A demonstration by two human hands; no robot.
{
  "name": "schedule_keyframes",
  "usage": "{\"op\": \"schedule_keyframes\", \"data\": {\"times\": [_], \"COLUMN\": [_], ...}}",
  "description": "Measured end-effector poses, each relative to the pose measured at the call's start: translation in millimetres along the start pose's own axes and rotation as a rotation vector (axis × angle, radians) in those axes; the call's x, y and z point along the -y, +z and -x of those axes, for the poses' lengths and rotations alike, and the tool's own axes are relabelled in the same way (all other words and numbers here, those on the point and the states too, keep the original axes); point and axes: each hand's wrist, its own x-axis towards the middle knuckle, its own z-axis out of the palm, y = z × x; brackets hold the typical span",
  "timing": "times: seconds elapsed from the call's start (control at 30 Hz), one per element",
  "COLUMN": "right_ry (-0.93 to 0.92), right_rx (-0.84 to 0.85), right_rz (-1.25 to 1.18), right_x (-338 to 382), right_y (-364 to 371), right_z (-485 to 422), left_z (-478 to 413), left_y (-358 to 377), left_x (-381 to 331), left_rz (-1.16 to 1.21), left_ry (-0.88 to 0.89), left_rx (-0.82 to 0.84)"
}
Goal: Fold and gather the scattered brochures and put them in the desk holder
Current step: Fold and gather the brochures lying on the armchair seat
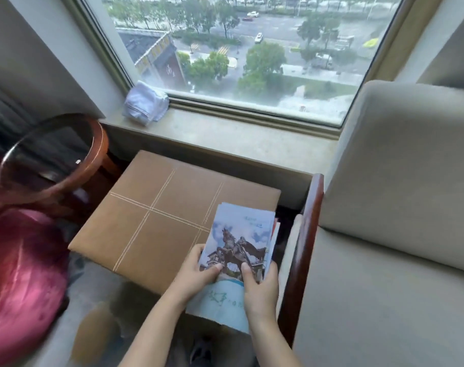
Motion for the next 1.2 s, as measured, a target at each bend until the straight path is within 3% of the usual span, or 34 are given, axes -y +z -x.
{"op": "schedule_keyframes", "data": {"times": [0.13,0.3,0.53,0.83,1.0,1.2], "right_ry": [0.173,0.284,0.366,0.375,0.408,0.569], "right_rx": [-0.094,-0.206,-0.274,-0.413,-0.377,-0.26], "right_rz": [0.148,0.408,0.521,0.405,0.385,0.441], "right_x": [-60,-133,-186,-197,-201,-202], "right_y": [72,120,136,127,112,107], "right_z": [-6,-30,-77,-87,-98,-103], "left_z": [-35,-86,-135,-147,-154,-174], "left_y": [-47,-62,-44,-16,-10,-22], "left_x": [70,143,205,212,201,193], "left_rz": [-0.089,-0.39,-0.32,-0.4,-0.545,-0.433], "left_ry": [-0.085,-0.045,-0.156,-0.146,-0.186,-0.295], "left_rx": [0.018,-0.05,0.032,-0.019,0.002,0.101]}}
